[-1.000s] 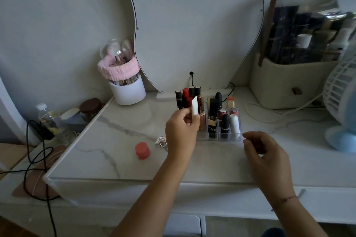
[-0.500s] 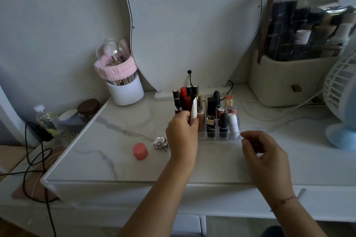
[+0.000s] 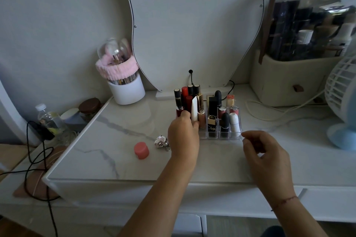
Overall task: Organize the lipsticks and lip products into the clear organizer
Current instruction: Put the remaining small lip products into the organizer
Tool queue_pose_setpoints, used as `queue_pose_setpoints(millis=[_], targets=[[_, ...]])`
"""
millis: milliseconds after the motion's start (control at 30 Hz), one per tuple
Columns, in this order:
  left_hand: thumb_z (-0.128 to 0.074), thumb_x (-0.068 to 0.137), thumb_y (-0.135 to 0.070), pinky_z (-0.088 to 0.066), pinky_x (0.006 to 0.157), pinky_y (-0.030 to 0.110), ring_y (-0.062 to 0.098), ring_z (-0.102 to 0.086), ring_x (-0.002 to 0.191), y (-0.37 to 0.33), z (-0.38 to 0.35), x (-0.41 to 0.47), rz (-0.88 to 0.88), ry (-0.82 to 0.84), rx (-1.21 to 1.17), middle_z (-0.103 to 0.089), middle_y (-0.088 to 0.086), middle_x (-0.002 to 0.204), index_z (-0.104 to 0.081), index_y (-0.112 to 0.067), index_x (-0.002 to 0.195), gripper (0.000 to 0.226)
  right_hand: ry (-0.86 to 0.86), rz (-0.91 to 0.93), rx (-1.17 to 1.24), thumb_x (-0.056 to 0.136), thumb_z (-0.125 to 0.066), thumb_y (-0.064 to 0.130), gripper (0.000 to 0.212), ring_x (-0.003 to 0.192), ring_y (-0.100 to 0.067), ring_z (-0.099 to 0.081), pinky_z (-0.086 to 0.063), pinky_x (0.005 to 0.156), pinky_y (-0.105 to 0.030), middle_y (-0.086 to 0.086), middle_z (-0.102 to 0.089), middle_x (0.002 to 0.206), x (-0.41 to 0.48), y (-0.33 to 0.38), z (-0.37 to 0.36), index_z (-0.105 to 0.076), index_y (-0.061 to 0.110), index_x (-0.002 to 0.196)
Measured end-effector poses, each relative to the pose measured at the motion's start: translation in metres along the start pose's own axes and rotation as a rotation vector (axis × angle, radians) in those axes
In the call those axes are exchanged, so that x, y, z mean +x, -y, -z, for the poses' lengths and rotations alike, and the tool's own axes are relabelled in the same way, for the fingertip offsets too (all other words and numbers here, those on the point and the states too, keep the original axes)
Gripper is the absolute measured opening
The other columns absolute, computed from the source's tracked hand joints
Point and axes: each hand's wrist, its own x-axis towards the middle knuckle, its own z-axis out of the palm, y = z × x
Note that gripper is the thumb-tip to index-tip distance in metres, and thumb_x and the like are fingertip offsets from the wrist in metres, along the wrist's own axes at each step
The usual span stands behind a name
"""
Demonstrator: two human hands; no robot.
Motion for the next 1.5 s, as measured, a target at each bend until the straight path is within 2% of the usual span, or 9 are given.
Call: queue_pose_setpoints(millis=[200, 500, 667, 833, 967, 1133, 1300, 1400, 1500], targets=[[-0.059, 0.087, -0.022, -0.045, 0.063, 0.039, 0.033, -0.063, 0.080, -0.002, 0.000, 0.003, 0.026, -0.004, 0.042, -0.070, 0.014, 0.085, -0.058, -0.008, 0.095, 0.016, 0.003, 0.000, -0.003, 0.084, -0.060, 0.012, 0.016, 0.073, 0.000, -0.058, -0.039, 0.062, -0.009, 0.011, -0.064, 0.080, 0.000, 0.000, 0.000, -0.066, 0.020, 0.096], [-0.062, 0.086, -0.025, -0.048, 0.062, 0.039, 0.030, -0.064, 0.075, 0.000, 0.000, 0.002, 0.020, -0.048, -0.069, -0.072, 0.012, 0.084, -0.060, -0.008, 0.093, 0.018, -0.002, 0.017, -0.015, 0.084, -0.060, 0.011, 0.016, 0.073, -0.001, -0.058, -0.039, 0.061, -0.010, 0.011, -0.063, 0.079, 0.001, 0.000, -0.001, -0.065, 0.022, 0.095], [-0.067, 0.083, -0.025, -0.040, 0.055, 0.028, 0.024, -0.064, 0.067, 0.000, 0.008, -0.002, -0.004, -0.134, -0.118, -0.072, 0.009, 0.080, -0.062, -0.010, 0.096, 0.021, 0.003, 0.020, -0.022, 0.084, -0.060, 0.011, 0.016, 0.074, -0.002, -0.058, -0.041, 0.063, -0.012, 0.010, -0.063, 0.080, 0.001, 0.000, -0.001, -0.065, 0.021, 0.096], [-0.069, 0.081, -0.025, -0.039, 0.059, 0.024, 0.021, -0.063, 0.070, 0.001, 0.023, -0.004, -0.023, -0.153, -0.137, -0.071, 0.007, 0.083, -0.063, -0.011, 0.102, 0.026, 0.014, 0.007, -0.041, 0.085, -0.060, 0.011, 0.017, 0.075, -0.002, -0.057, -0.040, 0.065, -0.011, 0.005, -0.063, 0.083, 0.002, 0.000, -0.001, -0.065, 0.018, 0.099], [-0.074, 0.075, -0.025, -0.042, 0.064, 0.023, 0.018, -0.062, 0.082, 0.024, 0.046, -0.015, -0.160, -0.156, -0.068, -0.070, 0.001, 0.090, -0.066, -0.016, 0.096, 0.025, 0.035, -0.037, -0.082, 0.083, -0.061, 0.009, 0.021, 0.075, -0.007, -0.055, -0.041, 0.068, -0.015, 0.002, -0.062, 0.087, 0.006, 0.001, -0.002, -0.063, 0.015, 0.103], [-0.080, 0.067, -0.025, -0.048, 0.077, 0.036, 0.020, -0.050, 0.091, 0.085, 0.081, -0.028, -0.095, -0.160, 0.046, -0.061, 0.001, 0.096, -0.067, -0.018, 0.094, 0.031, 0.104, -0.079, -0.141, 0.080, -0.066, 0.014, 0.032, 0.083, -0.017, -0.055, -0.045, 0.073, -0.026, -0.002, -0.058, 0.096, 0.013, 0.000, -0.004, -0.058, 0.012, 0.111], [-0.082, 0.063, -0.023, -0.045, 0.089, 0.040, 0.024, -0.053, 0.100, 0.119, 0.100, -0.030, 0.076, 0.044, -0.038, -0.057, 0.001, 0.108, -0.065, -0.021, 0.105, 0.046, 0.222, -0.138, -0.110, 0.075, -0.072, 0.028, 0.064, 0.104, -0.017, -0.051, -0.044, 0.086, -0.030, -0.006, -0.052, 0.120, 0.026, 0.000, -0.006, -0.044, 0.014, 0.130], [-0.081, 0.063, -0.016, -0.045, 0.079, 0.030, 0.021, -0.060, 0.088, 0.123, 0.099, -0.030, 0.105, 0.141, -0.103, -0.062, 0.002, 0.101, -0.066, -0.018, 0.103, 0.043, 0.285, -0.119, -0.133, 0.074, -0.073, 0.030, 0.075, 0.115, -0.025, -0.050, -0.044, 0.093, -0.038, -0.008, -0.048, 0.133, 0.036, 0.002, -0.008, -0.037, 0.015, 0.137], [-0.079, 0.065, -0.013, -0.044, 0.069, 0.022, 0.016, -0.063, 0.075, 0.123, 0.097, -0.030, 0.121, 0.143, -0.146, -0.068, 0.001, 0.089, -0.069, -0.020, 0.097, 0.034, 0.333, -0.067, -0.159, 0.077, -0.070, 0.031, 0.070, 0.112, -0.023, -0.053, -0.045, 0.086, -0.032, -0.007, -0.053, 0.131, 0.041, 0.000, -0.009, -0.038, 0.016, 0.136]])
